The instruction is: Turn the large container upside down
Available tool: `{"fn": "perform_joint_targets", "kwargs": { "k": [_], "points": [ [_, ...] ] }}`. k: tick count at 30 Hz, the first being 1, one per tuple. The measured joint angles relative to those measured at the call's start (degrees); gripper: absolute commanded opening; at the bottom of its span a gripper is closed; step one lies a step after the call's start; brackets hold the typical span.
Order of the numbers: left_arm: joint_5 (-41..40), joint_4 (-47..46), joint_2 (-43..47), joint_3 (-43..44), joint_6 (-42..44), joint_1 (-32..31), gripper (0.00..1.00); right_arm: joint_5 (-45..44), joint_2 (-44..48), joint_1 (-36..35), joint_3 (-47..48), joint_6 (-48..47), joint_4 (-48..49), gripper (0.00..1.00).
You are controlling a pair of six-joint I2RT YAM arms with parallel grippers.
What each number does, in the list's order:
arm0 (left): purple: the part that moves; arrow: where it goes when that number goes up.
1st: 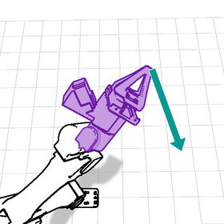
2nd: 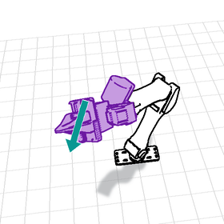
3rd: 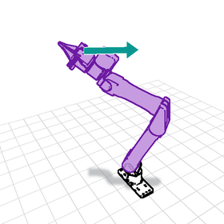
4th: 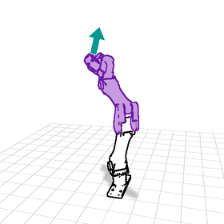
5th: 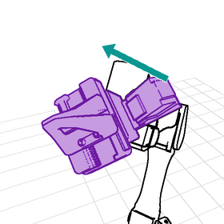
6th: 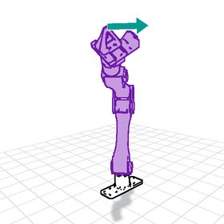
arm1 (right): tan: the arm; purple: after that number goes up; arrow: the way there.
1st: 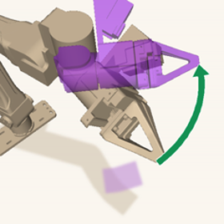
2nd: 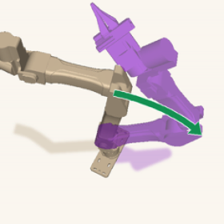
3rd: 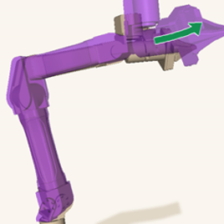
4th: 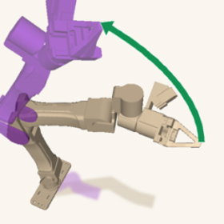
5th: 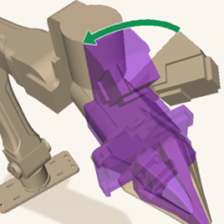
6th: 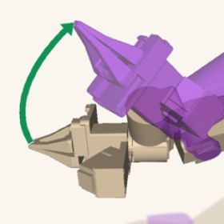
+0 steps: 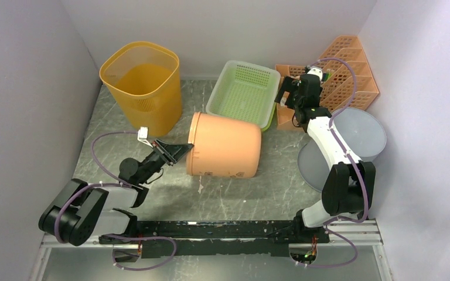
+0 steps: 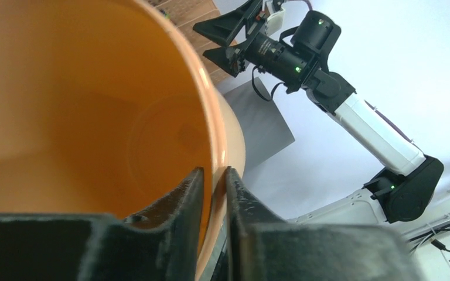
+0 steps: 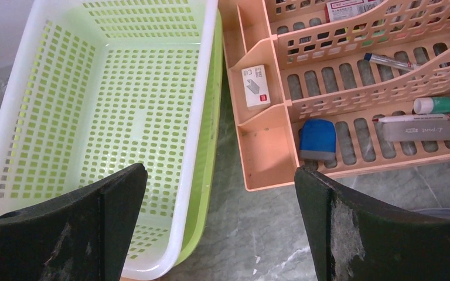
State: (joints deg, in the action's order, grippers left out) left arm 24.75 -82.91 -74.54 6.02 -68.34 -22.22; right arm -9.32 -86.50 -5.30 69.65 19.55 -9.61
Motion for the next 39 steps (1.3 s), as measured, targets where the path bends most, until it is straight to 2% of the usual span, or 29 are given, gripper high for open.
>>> {"fn": "perform_joint_targets", "kwargs": {
  "k": [7,10,11,15,19,23,25,30,32,35,39],
  "points": [
    [5.33,2.05,-4.00,0.46,3.72,0.63,0.62,0.13,-0.55,0.00,-0.02,0.02,0.35,1.00],
    [8.22,1.75,-6.80,1.05,4.59,0.66,0.93,0.35,-0.68,0.00,-0.02,0.15,0.35,1.00],
    [9.01,1.53,-8.11,1.36,4.68,0.63,0.99,0.42,-0.68,0.00,-0.02,0.15,0.35,1.00],
    [11.63,-0.57,-13.77,2.10,3.45,0.66,1.00,0.76,-0.76,0.00,-0.02,0.20,0.44,1.00],
    [13.35,-0.66,-15.30,2.19,3.87,0.63,0.99,0.74,-0.87,0.00,-0.02,0.15,0.44,1.00],
    [13.38,-0.15,-12.02,2.27,8.26,0.66,1.00,0.72,-1.03,0.00,-0.02,0.09,0.42,1.00],
    [13.22,1.40,-7.63,2.78,11.72,0.66,1.00,0.74,-1.20,0.00,-0.02,0.09,0.42,1.00],
    [11.39,16.09,10.29,6.69,25.05,0.66,1.00,0.83,-1.81,0.00,-0.02,0.17,0.55,1.00],
    [10.43,22.69,14.62,9.42,30.97,0.63,1.00,1.01,-2.32,0.00,-0.02,0.31,0.76,1.00],
    [9.79,29.46,15.45,13.03,37.20,0.63,1.00,1.46,-3.34,0.00,-0.02,0.70,0.83,1.00],
    [9.53,33.16,10.97,14.75,41.18,0.63,1.00,2.10,-4.28,0.00,0.00,1.05,0.76,1.00]
  ]
}}
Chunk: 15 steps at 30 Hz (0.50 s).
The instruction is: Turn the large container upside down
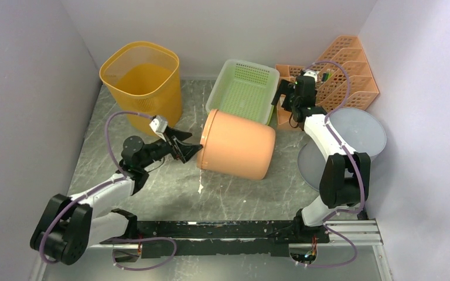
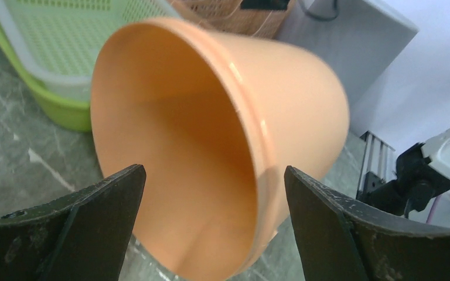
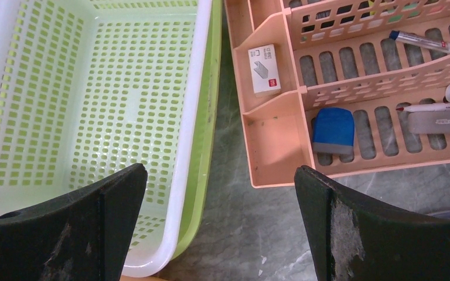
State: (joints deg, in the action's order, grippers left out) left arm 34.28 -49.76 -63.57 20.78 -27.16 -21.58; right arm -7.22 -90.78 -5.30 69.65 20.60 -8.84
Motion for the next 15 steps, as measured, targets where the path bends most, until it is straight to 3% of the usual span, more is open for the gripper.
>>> {"fn": "perform_joint_targets", "kwargs": {
  "k": [15],
  "points": [
    [6.16,-11.23,-14.12,1.99,-4.28,-3.04,1.00,-0.48,-0.02,0.00,1.05,-0.26,-0.02,1.00]
  ]
}}
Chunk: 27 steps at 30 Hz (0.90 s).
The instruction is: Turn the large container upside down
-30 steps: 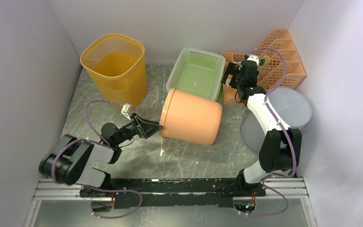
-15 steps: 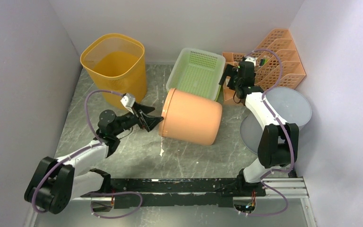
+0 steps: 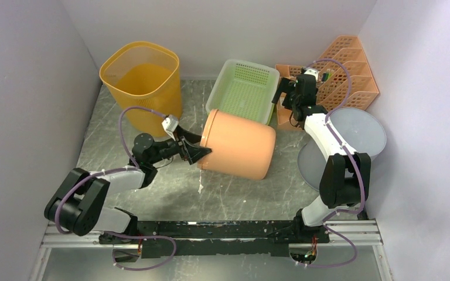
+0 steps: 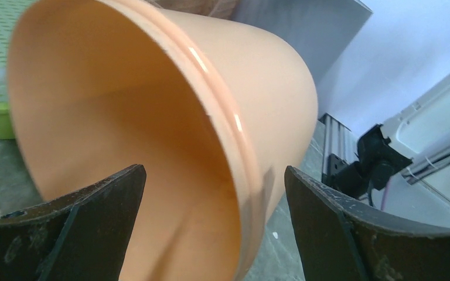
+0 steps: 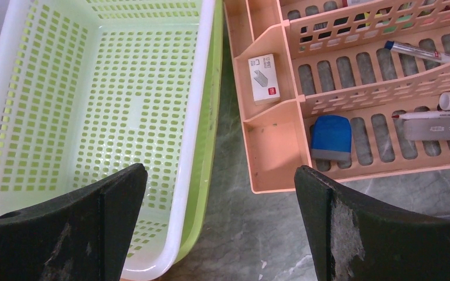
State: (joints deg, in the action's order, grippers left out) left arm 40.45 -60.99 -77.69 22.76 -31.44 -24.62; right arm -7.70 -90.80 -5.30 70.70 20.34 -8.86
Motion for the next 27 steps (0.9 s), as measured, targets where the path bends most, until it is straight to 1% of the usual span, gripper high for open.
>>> {"fn": "perform_joint_targets", "kwargs": {
  "k": [1,2,3,7,9,10,11,13,19,21,24,27],
  "points": [
    [0.17,-0.26,-0.33,0.13,-0.09,-0.35,0.98,0.00,0.00,0.00,0.00,0.00,0.00,1.00],
    [0.55,-0.98,-1.36,0.50,-0.13,-1.51,0.95,-0.02,0.00,0.00,0.00,0.00,0.00,1.00],
    [0.81,-1.42,-2.10,0.83,-0.11,-2.29,0.89,-0.02,0.00,0.00,0.00,0.00,0.00,1.00],
    [1.20,-2.34,-4.92,2.19,-0.61,-4.42,0.58,-0.20,0.00,0.00,0.00,-0.02,0.00,1.00],
    [1.86,-3.26,-5.70,2.45,-1.40,-4.79,0.25,-0.48,0.00,0.00,0.00,-0.11,0.00,1.00],
    [2.36,-3.67,-5.73,2.54,-1.99,-4.81,0.12,-0.66,0.00,0.00,0.00,-0.24,0.00,1.00],
    [2.95,-4.24,-5.68,2.78,-2.67,-5.05,0.07,-0.79,0.00,0.00,0.00,-0.33,0.00,1.00],
    [5.14,-4.44,-5.64,3.17,-4.35,-5.92,0.07,-0.92,0.00,0.00,0.00,-0.46,0.00,1.00],
    [5.57,-2.45,-4.13,3.76,-4.87,-6.62,0.07,-1.49,0.00,0.00,0.00,-0.46,0.00,1.00],
    [5.62,-3.63,-3.74,3.50,-7.19,-6.80,0.07,-1.79,0.00,0.00,0.00,-0.48,0.00,1.00],
    [5.22,-10.45,-4.07,1.18,-14.25,-7.78,0.07,-2.10,0.00,0.00,0.00,-0.48,0.00,1.00],
    [3.54,-17.94,-6.36,-0.13,-22.77,-9.73,0.07,-2.34,0.00,0.00,0.00,-0.50,0.00,1.00]
  ]
}}
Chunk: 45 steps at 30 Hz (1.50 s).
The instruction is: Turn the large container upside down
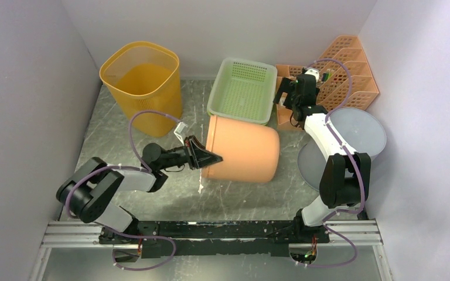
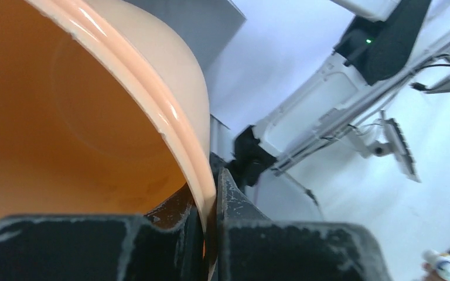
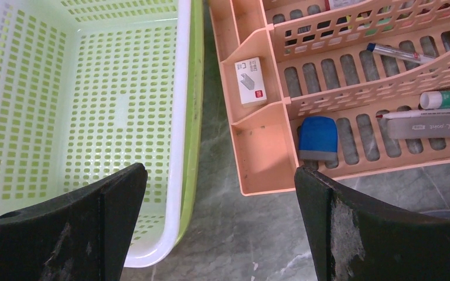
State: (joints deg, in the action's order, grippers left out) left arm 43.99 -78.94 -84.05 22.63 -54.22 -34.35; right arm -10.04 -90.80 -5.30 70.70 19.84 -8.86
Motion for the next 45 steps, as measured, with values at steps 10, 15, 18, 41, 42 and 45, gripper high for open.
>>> {"fn": "perform_joint_targets", "kwargs": {
  "k": [10,15,18,41,42,45],
  "points": [
    [-3.80,-6.54,-10.45,4.76,-11.87,-10.64,0.07,-0.92,0.00,0.92,0.66,-0.37,0.00,1.00],
    [-3.91,-7.26,-15.30,9.44,-13.60,-12.00,0.07,-0.85,0.00,1.14,0.66,-0.37,0.00,1.00],
    [-3.85,-7.78,-16.24,9.79,-14.40,-11.08,0.07,-0.70,0.00,1.14,0.66,-0.37,0.00,1.00],
    [-3.50,-8.44,-4.11,0.07,-17.40,-1.27,0.07,0.24,0.00,1.90,0.66,-0.33,0.04,1.00],
    [-3.54,-8.13,-4.15,1.88,-18.25,-2.49,0.07,0.22,0.00,2.10,0.66,-0.33,0.04,1.00],
    [-4.24,-8.22,-5.64,9.81,-19.82,-7.04,0.07,0.20,0.00,2.54,0.66,-0.31,0.07,1.00]
  ]
}}
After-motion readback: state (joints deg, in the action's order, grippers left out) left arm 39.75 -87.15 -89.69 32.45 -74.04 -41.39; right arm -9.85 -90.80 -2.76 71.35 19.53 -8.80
